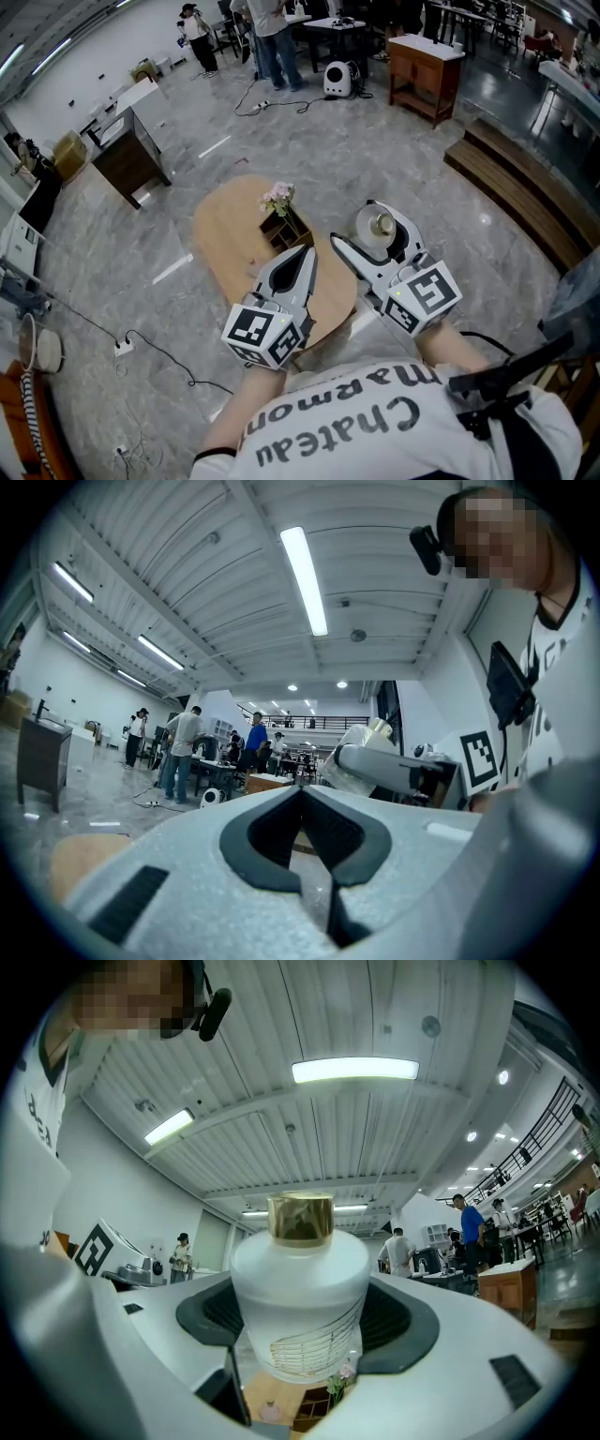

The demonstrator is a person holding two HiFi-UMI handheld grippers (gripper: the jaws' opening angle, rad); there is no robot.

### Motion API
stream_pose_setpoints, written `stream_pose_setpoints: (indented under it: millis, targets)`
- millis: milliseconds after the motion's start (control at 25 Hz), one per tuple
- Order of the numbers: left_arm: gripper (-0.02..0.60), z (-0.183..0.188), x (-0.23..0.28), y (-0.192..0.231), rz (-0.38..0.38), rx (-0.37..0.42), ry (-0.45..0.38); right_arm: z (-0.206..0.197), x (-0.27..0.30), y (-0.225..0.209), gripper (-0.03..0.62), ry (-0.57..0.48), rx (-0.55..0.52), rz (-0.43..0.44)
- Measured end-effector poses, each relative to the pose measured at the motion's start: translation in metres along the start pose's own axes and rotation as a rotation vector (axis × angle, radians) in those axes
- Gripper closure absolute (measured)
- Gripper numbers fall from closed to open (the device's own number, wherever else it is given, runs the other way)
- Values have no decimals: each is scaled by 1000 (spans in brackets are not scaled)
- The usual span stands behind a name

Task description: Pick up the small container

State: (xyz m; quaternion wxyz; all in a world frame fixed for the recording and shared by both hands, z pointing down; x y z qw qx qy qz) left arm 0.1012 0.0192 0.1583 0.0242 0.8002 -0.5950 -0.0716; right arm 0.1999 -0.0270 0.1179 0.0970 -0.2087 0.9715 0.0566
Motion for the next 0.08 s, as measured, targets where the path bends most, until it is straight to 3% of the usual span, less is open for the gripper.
stream_pose_setpoints:
  millis: [80]
  targets:
    - [568, 1, -2, 1, 1, 0, 0, 1, 1, 3, 266, 1, -1, 1]
Point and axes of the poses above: the fingertips, and each gripper's own axes: x forward along the fingers, y to its left, z out of its top, the point moved 3 cm from there along -x, backward along the fingers, and after that the axes turned 6 degrees about z, right-handed, at the moved point
